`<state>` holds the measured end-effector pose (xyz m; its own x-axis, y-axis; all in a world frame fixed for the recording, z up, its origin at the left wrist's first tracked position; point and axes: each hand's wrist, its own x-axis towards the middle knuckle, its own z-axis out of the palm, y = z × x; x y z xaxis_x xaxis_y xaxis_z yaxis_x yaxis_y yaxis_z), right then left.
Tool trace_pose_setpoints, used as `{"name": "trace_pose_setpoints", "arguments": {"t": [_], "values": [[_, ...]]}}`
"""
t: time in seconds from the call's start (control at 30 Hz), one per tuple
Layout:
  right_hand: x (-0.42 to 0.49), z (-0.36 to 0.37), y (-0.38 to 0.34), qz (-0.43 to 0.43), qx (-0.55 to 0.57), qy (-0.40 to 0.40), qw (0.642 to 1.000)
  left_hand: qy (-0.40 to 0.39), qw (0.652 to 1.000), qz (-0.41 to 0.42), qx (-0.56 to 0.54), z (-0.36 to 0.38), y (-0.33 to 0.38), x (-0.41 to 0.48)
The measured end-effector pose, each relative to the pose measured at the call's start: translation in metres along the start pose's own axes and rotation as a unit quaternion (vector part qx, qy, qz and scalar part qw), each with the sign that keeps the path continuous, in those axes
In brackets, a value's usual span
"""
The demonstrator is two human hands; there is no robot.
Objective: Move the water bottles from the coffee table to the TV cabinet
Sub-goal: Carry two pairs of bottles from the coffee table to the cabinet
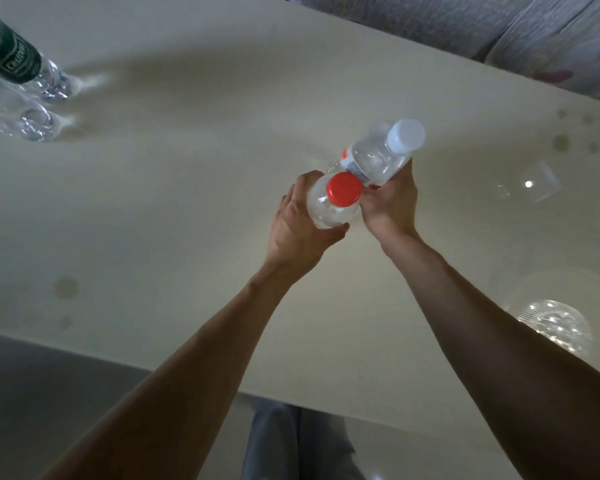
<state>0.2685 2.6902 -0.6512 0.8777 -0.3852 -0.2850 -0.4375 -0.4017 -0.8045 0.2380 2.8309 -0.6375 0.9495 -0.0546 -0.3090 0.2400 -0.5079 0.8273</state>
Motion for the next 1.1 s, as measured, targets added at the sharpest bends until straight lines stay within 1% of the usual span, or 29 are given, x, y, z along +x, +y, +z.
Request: {"name": "trace_pose_setpoints", "arguments": {"t": [0.13, 0.2, 0.3, 0.43, 0.63, 0.77, 0.9, 1.0, 1.1], "values": [[-0.021, -0.014, 0.010, 0.017, 0.005, 0.028, 0.999, -0.037, 0.999, -0.039, -0.004, -0.009, 0.007, -0.006], [-0.037, -0.027, 0.015, 0.046, 0.002, 0.033, 0.998, -0.040, 0.998, -0.049, 0.028, -0.014, 0.011, -0.019], [-0.064, -0.053, 0.015, 0.077, -0.014, 0.025, 0.997, -0.077, 0.993, -0.050, 0.075, -0.027, 0.027, -0.046], [-0.105, -0.090, -0.008, 0.080, -0.032, 0.024, 0.996, -0.116, 0.989, -0.031, 0.082, -0.052, 0.071, -0.077], [-0.165, -0.153, -0.086, 0.065, -0.010, 0.033, 0.997, -0.065, 0.995, -0.014, 0.073, -0.102, 0.157, -0.122], [-0.206, -0.191, -0.142, 0.022, -0.007, 0.026, 0.999, -0.040, 0.996, -0.004, 0.082, -0.135, 0.211, -0.155], [-0.240, -0.229, -0.191, -0.009, -0.013, 0.010, 1.000, -0.034, 0.996, -0.002, 0.088, -0.164, 0.254, -0.188], [-0.260, -0.253, -0.222, -0.032, -0.032, 0.001, 0.999, -0.022, 0.995, 0.015, 0.091, -0.181, 0.283, -0.214], [-0.280, -0.272, -0.244, -0.054, -0.041, 0.010, 0.998, -0.008, 0.996, 0.027, 0.085, -0.192, 0.302, -0.237]]}}
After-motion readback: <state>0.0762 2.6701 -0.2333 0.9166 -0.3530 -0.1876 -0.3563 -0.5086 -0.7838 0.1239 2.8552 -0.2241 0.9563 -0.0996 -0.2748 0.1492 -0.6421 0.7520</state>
